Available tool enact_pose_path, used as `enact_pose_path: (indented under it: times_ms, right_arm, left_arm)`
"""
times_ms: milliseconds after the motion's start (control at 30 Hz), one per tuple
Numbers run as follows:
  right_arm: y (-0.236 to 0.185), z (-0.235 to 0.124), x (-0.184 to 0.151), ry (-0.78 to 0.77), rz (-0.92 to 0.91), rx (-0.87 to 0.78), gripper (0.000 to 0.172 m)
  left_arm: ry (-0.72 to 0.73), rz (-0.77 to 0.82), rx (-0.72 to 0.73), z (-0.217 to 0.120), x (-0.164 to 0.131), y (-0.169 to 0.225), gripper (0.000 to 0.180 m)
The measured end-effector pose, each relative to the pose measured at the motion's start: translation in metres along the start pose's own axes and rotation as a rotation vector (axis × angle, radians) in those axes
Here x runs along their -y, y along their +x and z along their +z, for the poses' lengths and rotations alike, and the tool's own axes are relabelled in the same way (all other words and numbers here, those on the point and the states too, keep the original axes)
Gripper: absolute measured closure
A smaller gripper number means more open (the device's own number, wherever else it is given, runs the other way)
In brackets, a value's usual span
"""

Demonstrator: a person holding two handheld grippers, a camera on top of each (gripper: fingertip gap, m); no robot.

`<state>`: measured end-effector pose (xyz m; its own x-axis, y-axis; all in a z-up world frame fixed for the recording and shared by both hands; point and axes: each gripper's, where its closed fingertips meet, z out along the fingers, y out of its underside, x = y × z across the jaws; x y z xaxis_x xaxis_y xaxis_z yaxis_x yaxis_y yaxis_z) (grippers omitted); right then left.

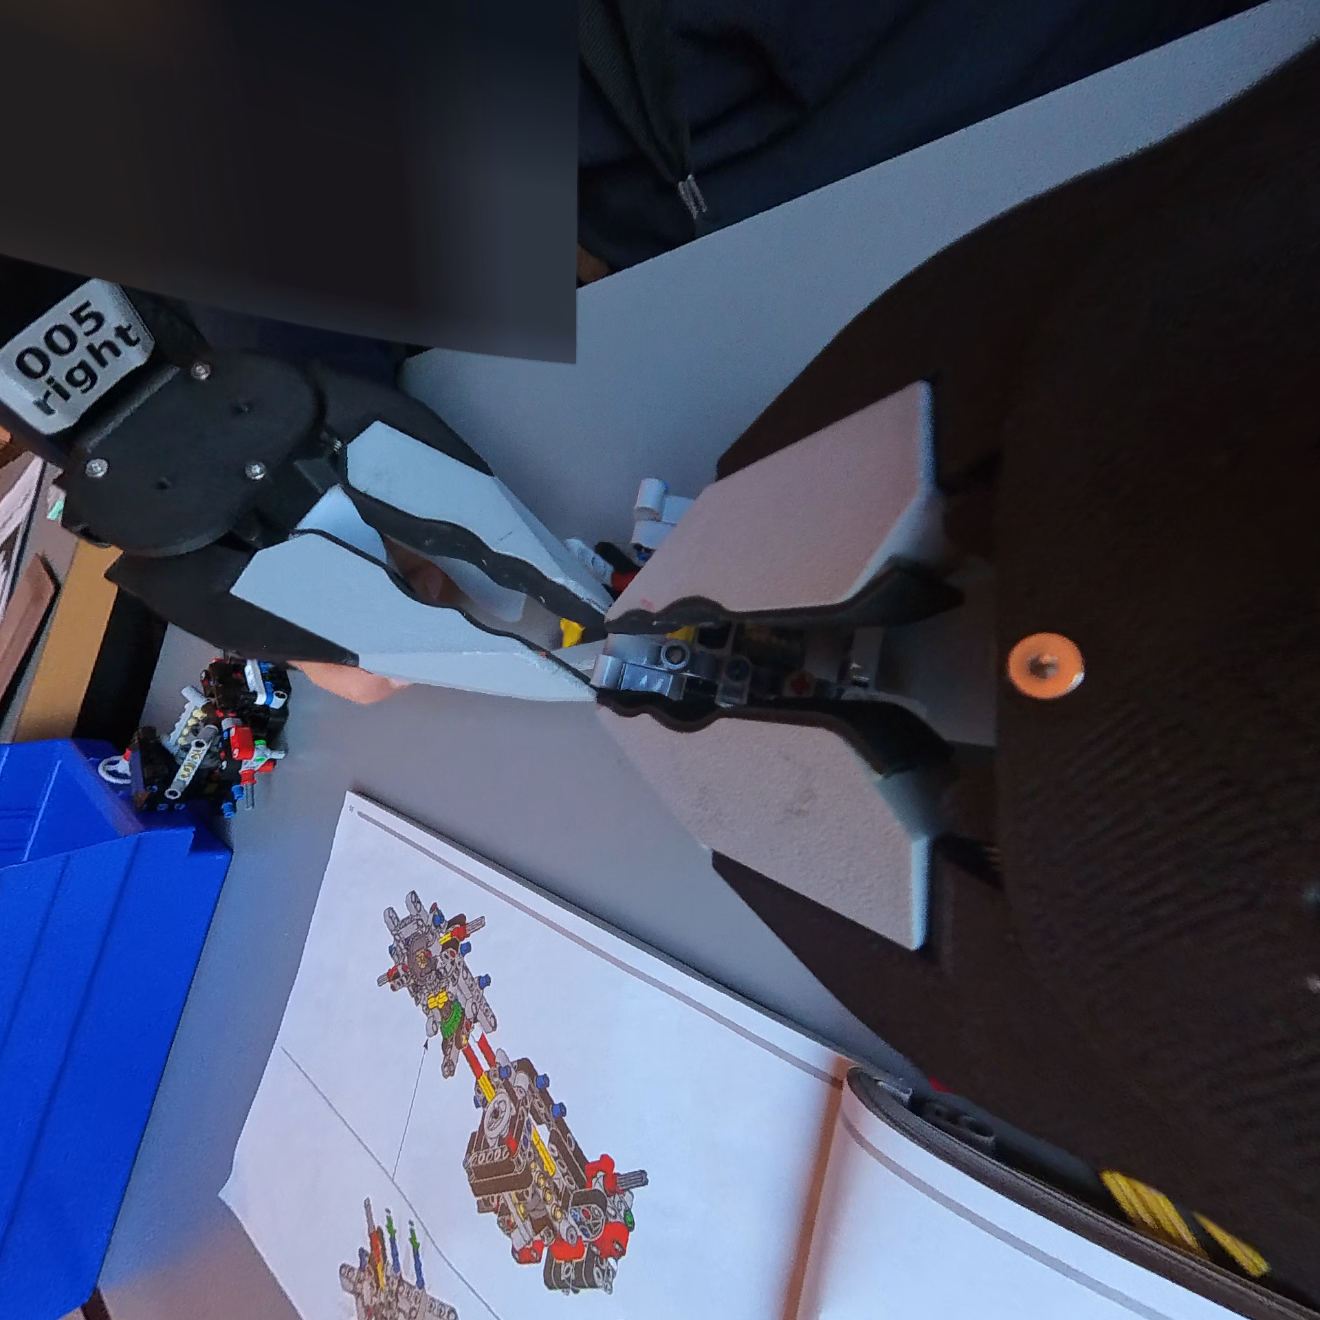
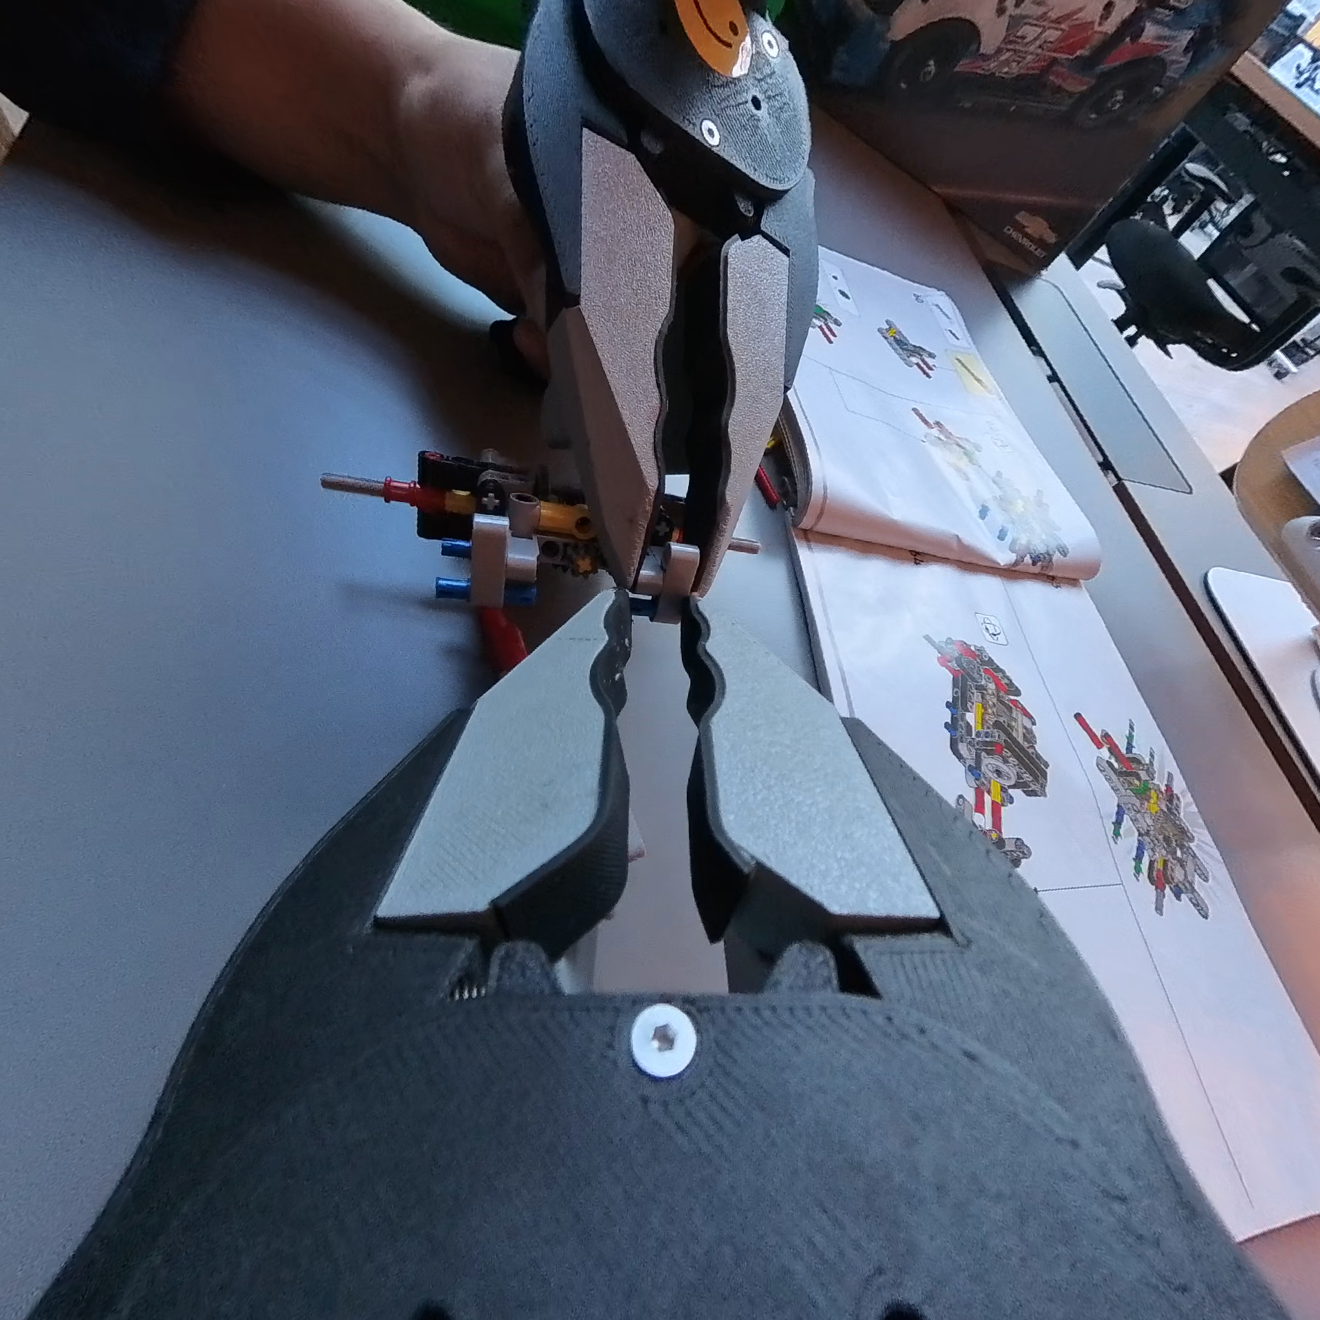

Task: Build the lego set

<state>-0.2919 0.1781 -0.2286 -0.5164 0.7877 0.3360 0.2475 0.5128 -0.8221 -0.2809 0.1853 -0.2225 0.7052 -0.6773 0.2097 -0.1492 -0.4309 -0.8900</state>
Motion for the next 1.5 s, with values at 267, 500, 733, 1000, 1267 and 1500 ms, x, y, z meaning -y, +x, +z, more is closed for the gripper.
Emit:
enact_pose_path:
  times_ms: [267,500,733,1000,1267,1500]
  right_arm:
    - [0.001,0.002,0.001,0.000,0.034,0.011,0.159]
    - [0.003,-0.003,0.005,0.026,0.076,0.017,0.172]
    - [0.013,-0.003,0.009,0.101,0.218,0.105,0.172]
    - [0.015,-0.007,0.012,0.137,0.109,0.032,0.172]
    - [0.017,-0.014,0.020,0.207,0.171,0.079,0.151]
    - [0.007,-0.011,0.023,0.202,0.117,0.084,0.152]
  left_arm:
    - [0.015,-0.023,-0.003,-0.004,0.000,-0.001,0.169]
    - [0.098,-0.016,-0.007,-0.009,0.011,0.001,0.169]
    - [0.136,-0.012,0.008,-0.013,0.016,-0.004,0.169]
    - [0.167,0.030,-0.012,-0.016,0.021,0.000,0.169]
    - [0.307,0.187,-0.026,-0.021,0.039,0.015,0.169]
    - [0.401,0.198,-0.053,-0.027,0.049,0.019,0.169]
